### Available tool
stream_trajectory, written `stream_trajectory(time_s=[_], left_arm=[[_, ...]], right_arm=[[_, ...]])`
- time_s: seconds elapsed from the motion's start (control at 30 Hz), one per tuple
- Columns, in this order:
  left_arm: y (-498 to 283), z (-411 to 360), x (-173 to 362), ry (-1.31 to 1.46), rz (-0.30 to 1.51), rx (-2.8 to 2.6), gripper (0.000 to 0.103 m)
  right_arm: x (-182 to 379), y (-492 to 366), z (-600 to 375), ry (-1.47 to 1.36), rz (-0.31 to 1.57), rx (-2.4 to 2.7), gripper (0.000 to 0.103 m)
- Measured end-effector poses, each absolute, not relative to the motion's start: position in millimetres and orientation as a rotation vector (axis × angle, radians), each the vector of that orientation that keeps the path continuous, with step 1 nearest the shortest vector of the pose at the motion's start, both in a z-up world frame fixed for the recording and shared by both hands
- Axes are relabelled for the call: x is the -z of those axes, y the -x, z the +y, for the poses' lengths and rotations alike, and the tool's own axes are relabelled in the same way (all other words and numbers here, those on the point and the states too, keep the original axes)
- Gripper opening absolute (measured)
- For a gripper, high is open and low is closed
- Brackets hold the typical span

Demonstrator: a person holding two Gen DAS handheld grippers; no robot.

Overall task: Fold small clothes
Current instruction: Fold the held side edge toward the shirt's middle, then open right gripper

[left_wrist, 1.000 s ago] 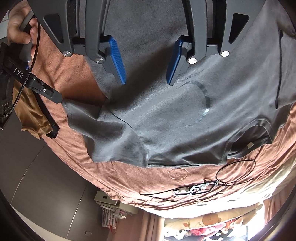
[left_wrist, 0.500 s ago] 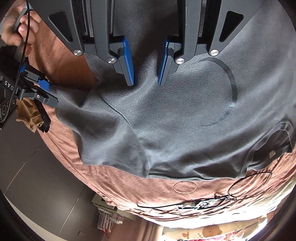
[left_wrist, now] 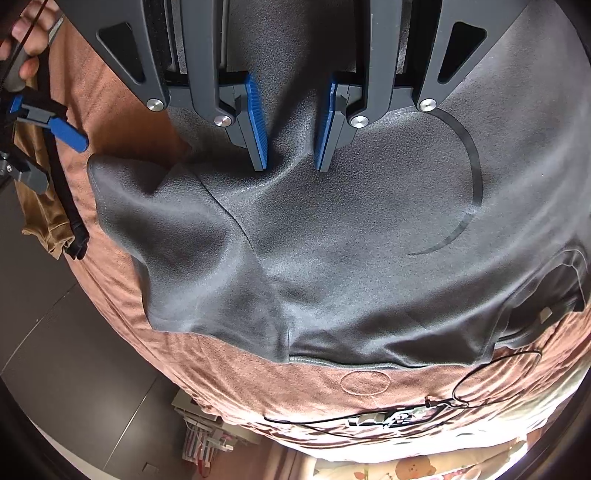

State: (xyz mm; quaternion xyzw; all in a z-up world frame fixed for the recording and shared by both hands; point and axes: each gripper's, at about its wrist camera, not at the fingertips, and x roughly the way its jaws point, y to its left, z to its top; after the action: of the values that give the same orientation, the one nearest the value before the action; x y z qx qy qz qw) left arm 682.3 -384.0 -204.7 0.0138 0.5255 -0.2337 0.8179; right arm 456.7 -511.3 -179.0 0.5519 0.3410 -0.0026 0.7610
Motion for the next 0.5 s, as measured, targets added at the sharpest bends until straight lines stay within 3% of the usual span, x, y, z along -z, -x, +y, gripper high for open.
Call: stream_trajectory(time_s=[0.1, 0.37, 0.4, 0.5], left_arm=[[-682.3, -384.9, 203.8, -0.029, 1.118, 0.493, 0.028], [-687.4, -388.2, 200.7, -0.022, 1.106, 0.497, 0.028], [-688.3, -389.5, 200.4, -0.02, 1.105, 0.499, 0.028], [-690.0, -394.1, 200.5, -0.022, 1.102, 0.504, 0.028]], right_arm=[[189.5, -460.0, -516.7, -1.278, 0.718, -0.033, 0.078], [219.5, -472.2, -520.5, -1.357, 0.705, -0.057, 0.043], [219.6, -474.3, -522.7, -1.324, 0.708, -0.029, 0.041], [211.2, -476.8, -525.9, -1.194, 0.686, 0.038, 0.023]])
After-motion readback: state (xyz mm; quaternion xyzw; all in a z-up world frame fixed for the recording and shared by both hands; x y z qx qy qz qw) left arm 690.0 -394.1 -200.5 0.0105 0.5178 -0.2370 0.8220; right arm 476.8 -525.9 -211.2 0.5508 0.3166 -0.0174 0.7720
